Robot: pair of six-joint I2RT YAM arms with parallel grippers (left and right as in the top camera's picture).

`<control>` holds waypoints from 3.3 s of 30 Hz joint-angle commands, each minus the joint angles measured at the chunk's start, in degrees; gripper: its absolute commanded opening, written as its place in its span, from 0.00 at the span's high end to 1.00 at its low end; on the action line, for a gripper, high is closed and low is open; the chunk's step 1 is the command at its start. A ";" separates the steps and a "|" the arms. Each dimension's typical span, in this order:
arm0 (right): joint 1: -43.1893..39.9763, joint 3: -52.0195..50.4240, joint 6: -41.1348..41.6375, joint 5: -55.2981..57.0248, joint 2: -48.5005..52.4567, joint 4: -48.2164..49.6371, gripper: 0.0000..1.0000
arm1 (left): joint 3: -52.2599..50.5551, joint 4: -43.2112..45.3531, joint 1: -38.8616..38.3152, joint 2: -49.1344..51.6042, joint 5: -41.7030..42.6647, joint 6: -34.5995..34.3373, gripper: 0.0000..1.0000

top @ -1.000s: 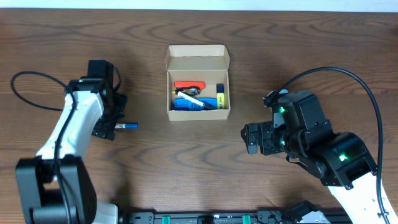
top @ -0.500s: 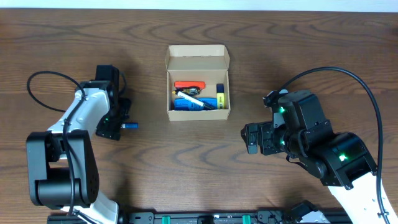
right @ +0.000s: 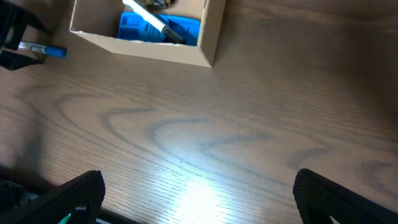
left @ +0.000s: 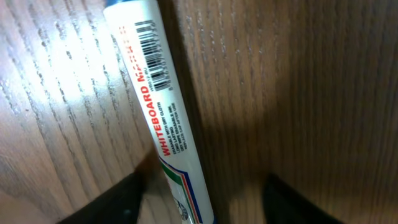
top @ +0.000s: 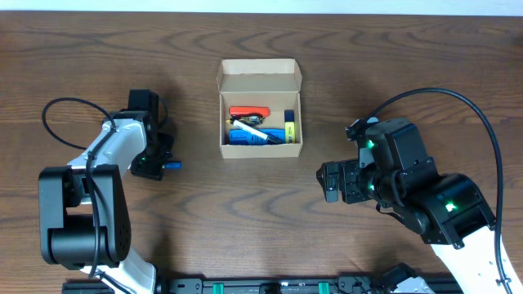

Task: Pack container
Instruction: 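Carry the blue marker into the box and release it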

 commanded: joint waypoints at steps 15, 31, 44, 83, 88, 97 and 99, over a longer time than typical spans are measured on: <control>0.04 -0.04 -0.44 0.22 -0.04 -0.07 0.01 | 1.33 -0.33 0.46 0.92 11.13 4.24 0.94; 0.04 -0.04 -0.44 0.22 -0.04 -0.07 0.01 | 23.54 0.42 -15.13 -11.41 14.12 89.70 0.93; 0.04 -0.04 -0.44 0.22 -0.04 -0.07 0.01 | 23.52 -2.95 -28.89 -6.51 6.05 138.53 0.94; 0.04 -0.04 -0.44 0.22 -0.04 -0.07 0.01 | 23.58 -5.01 -30.69 -15.52 4.90 100.39 0.94; 0.07 -0.04 -0.42 -0.20 -0.04 0.37 0.01 | 23.58 -6.19 -29.81 -23.23 4.26 93.46 0.94; 0.04 -0.04 -0.39 2.10 0.13 0.55 0.01 | 23.58 -6.93 -28.52 -29.77 -6.67 78.40 0.94; 0.04 -0.04 0.59 2.10 0.11 0.57 0.01 | 23.56 -7.58 -26.38 -29.38 -5.64 72.87 0.94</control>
